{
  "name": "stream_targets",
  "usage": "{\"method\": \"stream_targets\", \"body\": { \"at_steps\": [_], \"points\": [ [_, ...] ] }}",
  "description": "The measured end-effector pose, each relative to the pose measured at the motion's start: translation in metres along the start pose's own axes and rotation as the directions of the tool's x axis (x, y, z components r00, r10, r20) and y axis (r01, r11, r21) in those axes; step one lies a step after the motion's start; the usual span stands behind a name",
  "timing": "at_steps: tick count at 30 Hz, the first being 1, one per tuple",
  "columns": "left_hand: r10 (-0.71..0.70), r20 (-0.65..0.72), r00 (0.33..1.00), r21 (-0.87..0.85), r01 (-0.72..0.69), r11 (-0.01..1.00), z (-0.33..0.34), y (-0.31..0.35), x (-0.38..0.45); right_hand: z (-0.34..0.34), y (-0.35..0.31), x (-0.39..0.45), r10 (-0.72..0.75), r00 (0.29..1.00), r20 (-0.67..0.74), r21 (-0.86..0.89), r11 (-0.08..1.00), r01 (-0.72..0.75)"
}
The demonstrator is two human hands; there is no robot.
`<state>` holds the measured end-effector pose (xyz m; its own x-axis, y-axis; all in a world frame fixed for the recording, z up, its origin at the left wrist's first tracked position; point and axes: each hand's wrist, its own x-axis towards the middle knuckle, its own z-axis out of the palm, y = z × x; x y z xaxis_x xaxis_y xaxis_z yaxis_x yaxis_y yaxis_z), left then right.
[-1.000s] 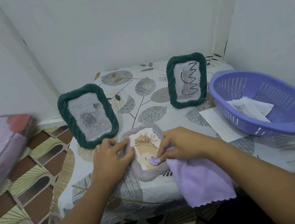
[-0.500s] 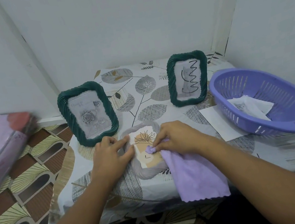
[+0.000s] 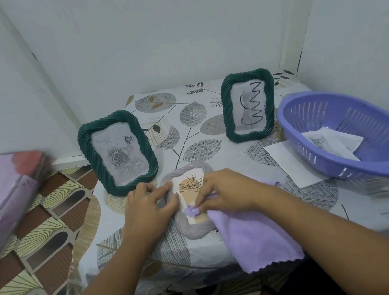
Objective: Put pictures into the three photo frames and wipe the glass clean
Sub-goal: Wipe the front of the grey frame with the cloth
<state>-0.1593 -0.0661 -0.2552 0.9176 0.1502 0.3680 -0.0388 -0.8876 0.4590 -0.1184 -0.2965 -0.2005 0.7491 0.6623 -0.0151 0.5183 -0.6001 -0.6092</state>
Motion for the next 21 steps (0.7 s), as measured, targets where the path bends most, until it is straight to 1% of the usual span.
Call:
{"method": "stream_targets", "body": {
  "at_steps": [2, 3, 6, 8, 9, 12, 13, 14, 17, 18, 19, 21],
  "points": [
    [-0.011, 0.010, 1.000, 0.002, 0.011, 1.000, -0.001, 0.000, 0.001, -0.009, 0.003, -0.004, -0.002, 0.997, 0.082, 0.042, 0.999, -0.002],
    [-0.017, 0.017, 1.000, 0.004, 0.017, 1.000, -0.002, 0.000, 0.001, -0.011, 0.004, -0.005, 0.008, 0.997, 0.073, 0.049, 0.999, -0.012],
    [-0.014, 0.017, 1.000, -0.001, 0.014, 1.000, -0.001, 0.000, 0.001, -0.004, 0.004, 0.004, 0.024, 0.997, -0.077, -0.023, 0.999, -0.025],
    [-0.006, -0.002, 1.000, -0.010, 0.006, 1.000, 0.000, 0.000, 0.000, 0.004, -0.002, 0.007, -0.004, 0.995, -0.102, -0.040, 0.999, 0.000],
    [-0.002, -0.010, 1.000, -0.012, 0.002, 1.000, 0.000, 0.000, 0.000, 0.004, -0.004, 0.005, -0.017, 0.997, -0.069, -0.025, 1.000, 0.016],
    [-0.005, 0.000, 1.000, -0.006, 0.005, 1.000, 0.000, 0.001, 0.000, -0.009, -0.002, -0.005, -0.048, 0.994, 0.095, 0.006, 0.999, 0.047],
    [-0.010, 0.008, 1.000, 0.000, 0.010, 1.000, -0.001, 0.001, 0.000, -0.013, 0.000, -0.005, -0.041, 0.993, 0.108, 0.001, 0.999, 0.041],
    [-0.011, 0.012, 1.000, 0.006, 0.011, 1.000, -0.001, 0.001, 0.000, -0.014, 0.001, -0.003, -0.025, 0.996, 0.081, -0.004, 1.000, 0.025],
    [0.014, -0.019, 1.000, 0.004, -0.014, 1.000, 0.001, -0.001, 0.000, -0.003, -0.001, 0.008, 0.007, 0.997, -0.074, -0.055, 0.998, -0.012],
    [0.020, -0.028, 0.999, 0.000, -0.020, 1.000, 0.002, -0.002, 0.000, 0.002, -0.005, 0.010, -0.002, 0.996, -0.085, -0.064, 0.998, -0.003],
    [0.027, -0.033, 0.999, -0.001, -0.027, 1.000, 0.003, -0.003, 0.000, 0.003, -0.007, 0.010, -0.016, 0.997, -0.069, -0.058, 0.998, 0.012],
    [0.035, -0.028, 0.999, 0.009, -0.034, 0.999, 0.003, -0.004, 0.001, -0.003, -0.009, 0.004, -0.042, 0.999, 0.033, -0.010, 0.999, 0.042]
  ]
}}
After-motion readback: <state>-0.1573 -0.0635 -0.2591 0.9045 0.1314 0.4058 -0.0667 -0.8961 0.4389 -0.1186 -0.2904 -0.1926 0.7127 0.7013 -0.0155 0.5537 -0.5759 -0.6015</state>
